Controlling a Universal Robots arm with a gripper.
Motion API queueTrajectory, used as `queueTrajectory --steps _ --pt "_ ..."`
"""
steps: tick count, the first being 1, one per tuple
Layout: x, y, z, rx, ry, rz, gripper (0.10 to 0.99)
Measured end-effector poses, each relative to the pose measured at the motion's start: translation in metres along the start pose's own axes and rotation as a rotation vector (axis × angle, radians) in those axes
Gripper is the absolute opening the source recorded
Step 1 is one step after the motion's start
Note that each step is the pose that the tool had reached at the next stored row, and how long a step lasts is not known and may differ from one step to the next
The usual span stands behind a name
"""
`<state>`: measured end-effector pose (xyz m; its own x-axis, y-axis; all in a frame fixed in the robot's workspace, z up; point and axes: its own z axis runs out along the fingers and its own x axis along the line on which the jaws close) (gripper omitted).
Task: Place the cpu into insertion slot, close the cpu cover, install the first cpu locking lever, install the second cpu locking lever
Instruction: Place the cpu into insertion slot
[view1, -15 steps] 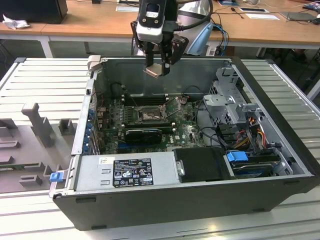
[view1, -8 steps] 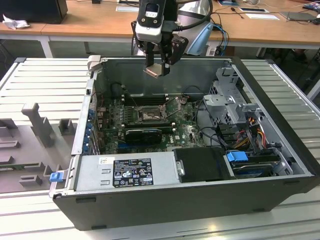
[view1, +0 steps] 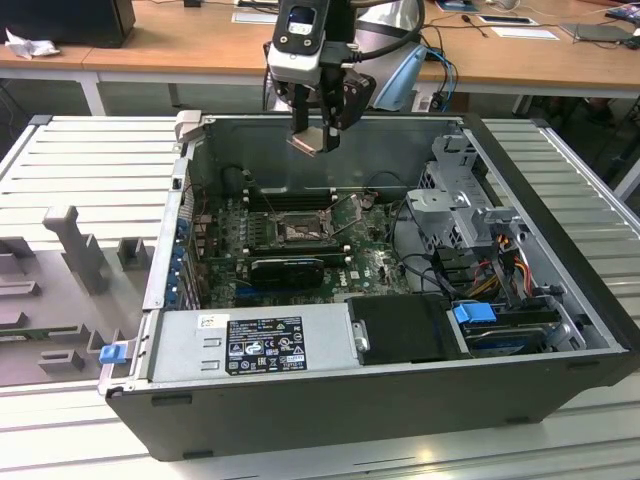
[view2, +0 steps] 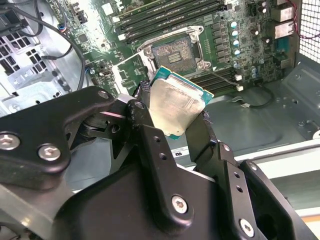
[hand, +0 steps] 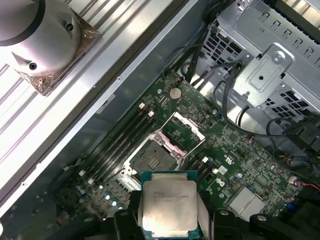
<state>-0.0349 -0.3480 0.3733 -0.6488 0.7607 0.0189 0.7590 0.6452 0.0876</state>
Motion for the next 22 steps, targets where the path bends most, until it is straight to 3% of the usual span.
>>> queueTrajectory --steps 7,16,22 --pt "0.0 0.0 0.0003 -0.001 -0.0055 0.063 0.525" --pt "-0.0001 -0.0002 0.0022 -0.001 -0.0069 0.081 0.525" --pt "0.0 -0.0002 0.0023 -0.002 -0.0108 0.125 0.525"
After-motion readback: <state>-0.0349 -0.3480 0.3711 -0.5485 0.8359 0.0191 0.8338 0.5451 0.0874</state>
